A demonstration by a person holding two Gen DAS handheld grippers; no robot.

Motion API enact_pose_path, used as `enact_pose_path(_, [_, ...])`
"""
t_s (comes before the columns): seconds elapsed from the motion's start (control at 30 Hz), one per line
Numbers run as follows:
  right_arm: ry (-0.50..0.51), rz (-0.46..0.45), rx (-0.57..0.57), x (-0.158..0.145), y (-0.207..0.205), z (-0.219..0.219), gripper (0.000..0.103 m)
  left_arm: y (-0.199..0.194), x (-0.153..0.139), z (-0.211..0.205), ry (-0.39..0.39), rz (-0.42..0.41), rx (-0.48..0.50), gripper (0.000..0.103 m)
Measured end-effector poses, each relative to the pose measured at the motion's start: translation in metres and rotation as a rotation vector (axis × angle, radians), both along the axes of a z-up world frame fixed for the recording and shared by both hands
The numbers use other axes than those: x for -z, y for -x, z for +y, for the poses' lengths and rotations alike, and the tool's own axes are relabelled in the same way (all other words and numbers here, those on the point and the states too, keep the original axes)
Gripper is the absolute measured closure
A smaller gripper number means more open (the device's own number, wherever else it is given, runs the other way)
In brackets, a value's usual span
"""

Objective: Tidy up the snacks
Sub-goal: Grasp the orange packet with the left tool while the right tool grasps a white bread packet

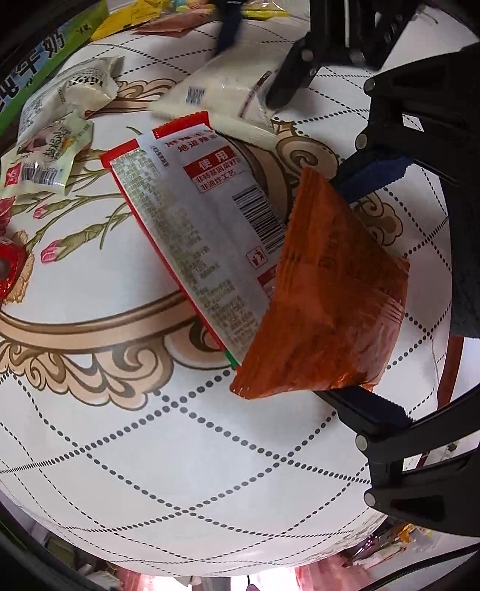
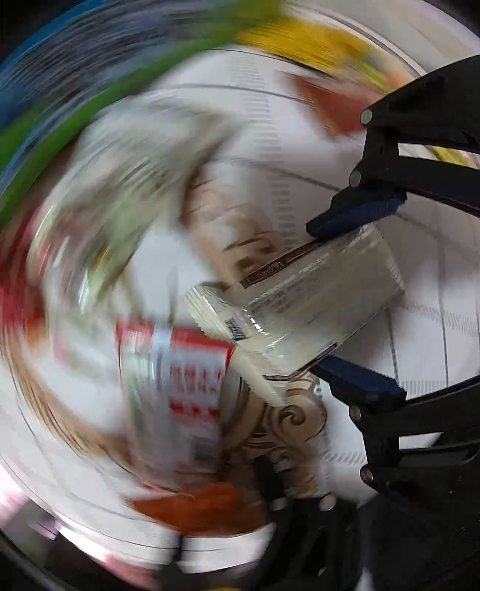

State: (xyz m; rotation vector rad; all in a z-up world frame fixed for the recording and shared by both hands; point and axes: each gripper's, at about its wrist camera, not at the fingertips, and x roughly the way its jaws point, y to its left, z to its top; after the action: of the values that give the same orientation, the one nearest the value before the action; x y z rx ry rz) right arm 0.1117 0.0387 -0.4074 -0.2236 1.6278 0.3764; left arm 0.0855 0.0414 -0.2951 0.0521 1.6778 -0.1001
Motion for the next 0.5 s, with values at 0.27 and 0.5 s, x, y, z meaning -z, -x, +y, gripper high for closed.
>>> enact_pose_path(0.27, [-0.223, 0.141, 0.403, 0.015, 0.02, -0.057, 0.037, 0.006, -0.003, 0.005, -0.019, -0.043, -0.012, 0.028])
enact_pose_path(0.5, [-0.061, -0.055, 0.15, 0.005, 0.028, -0.001, 0.046, 0.013, -0.021, 0.011, 0.012, -0.049, -0.052, 0.053])
